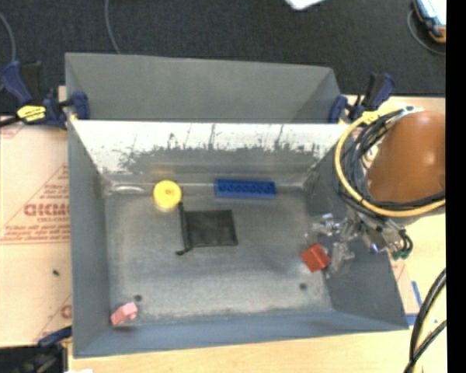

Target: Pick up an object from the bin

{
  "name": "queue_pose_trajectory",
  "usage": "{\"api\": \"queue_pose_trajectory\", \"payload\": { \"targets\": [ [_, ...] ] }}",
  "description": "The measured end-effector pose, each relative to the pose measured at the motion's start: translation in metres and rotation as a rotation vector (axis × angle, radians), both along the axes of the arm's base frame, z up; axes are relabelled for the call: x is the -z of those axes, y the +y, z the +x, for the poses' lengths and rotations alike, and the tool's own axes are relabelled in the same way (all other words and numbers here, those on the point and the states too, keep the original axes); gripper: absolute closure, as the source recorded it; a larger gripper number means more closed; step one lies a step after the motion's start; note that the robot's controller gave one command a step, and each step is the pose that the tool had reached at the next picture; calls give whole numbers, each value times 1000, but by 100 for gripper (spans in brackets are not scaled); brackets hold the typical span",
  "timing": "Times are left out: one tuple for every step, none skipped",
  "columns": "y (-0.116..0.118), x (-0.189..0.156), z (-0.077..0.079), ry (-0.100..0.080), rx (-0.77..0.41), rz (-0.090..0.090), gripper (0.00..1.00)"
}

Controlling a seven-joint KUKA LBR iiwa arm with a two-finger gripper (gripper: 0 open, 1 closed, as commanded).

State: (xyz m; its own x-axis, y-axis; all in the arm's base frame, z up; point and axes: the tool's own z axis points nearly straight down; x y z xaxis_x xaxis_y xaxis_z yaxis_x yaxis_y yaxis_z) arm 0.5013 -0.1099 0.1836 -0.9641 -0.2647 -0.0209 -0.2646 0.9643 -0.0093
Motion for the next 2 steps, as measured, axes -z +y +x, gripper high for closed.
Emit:
{"api": "queue_pose_trajectory", "payload": {
  "targets": [
    [-28, 23, -6, -2, -21, -1, 100],
    [-31, 29, -7, -2, -22, -1, 100]
  ]
}}
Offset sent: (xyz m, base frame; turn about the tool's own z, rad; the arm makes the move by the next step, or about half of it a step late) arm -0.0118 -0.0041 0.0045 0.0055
